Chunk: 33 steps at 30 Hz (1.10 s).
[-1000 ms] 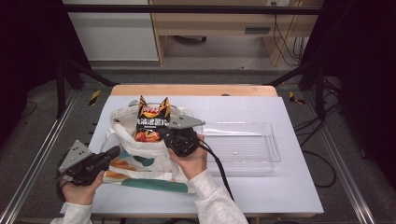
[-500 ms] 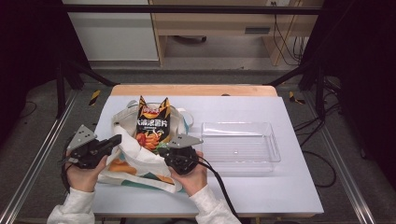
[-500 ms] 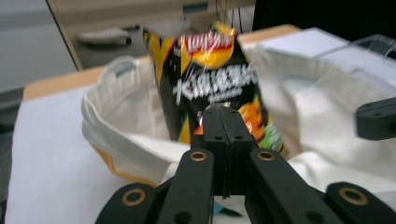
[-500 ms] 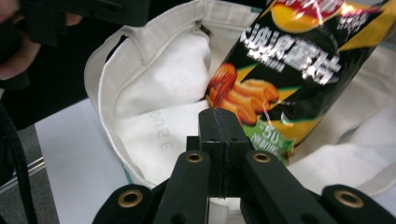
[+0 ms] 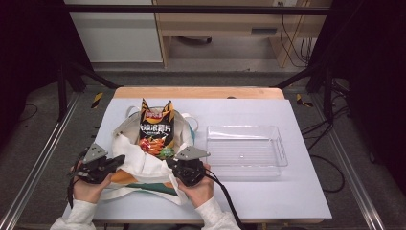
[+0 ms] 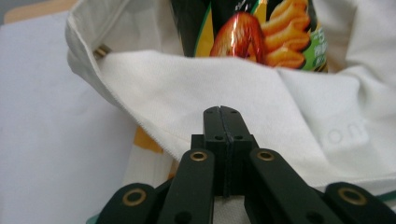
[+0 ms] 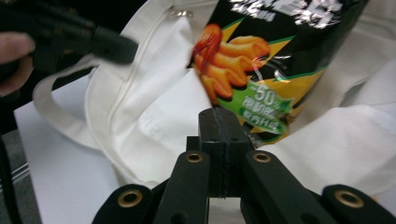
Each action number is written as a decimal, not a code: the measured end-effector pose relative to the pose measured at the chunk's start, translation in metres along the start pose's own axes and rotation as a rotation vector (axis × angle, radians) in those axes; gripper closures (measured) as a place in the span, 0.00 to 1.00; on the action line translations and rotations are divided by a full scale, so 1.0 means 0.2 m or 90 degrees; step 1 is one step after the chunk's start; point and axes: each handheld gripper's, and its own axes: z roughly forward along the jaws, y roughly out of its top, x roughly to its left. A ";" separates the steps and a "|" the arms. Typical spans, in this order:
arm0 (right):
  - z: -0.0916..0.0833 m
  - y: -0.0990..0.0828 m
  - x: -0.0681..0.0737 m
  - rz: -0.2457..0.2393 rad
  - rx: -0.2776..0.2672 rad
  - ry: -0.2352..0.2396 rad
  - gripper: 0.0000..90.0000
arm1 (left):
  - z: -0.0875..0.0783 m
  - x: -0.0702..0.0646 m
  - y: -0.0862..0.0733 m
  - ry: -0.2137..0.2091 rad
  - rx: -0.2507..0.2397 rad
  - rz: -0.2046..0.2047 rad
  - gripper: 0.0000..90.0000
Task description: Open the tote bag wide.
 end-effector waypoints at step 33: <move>0.11 -0.21 0.01 0.003 0.118 -0.021 1.00 | 0.17 0.05 0.12 0.011 -0.008 -0.021 1.00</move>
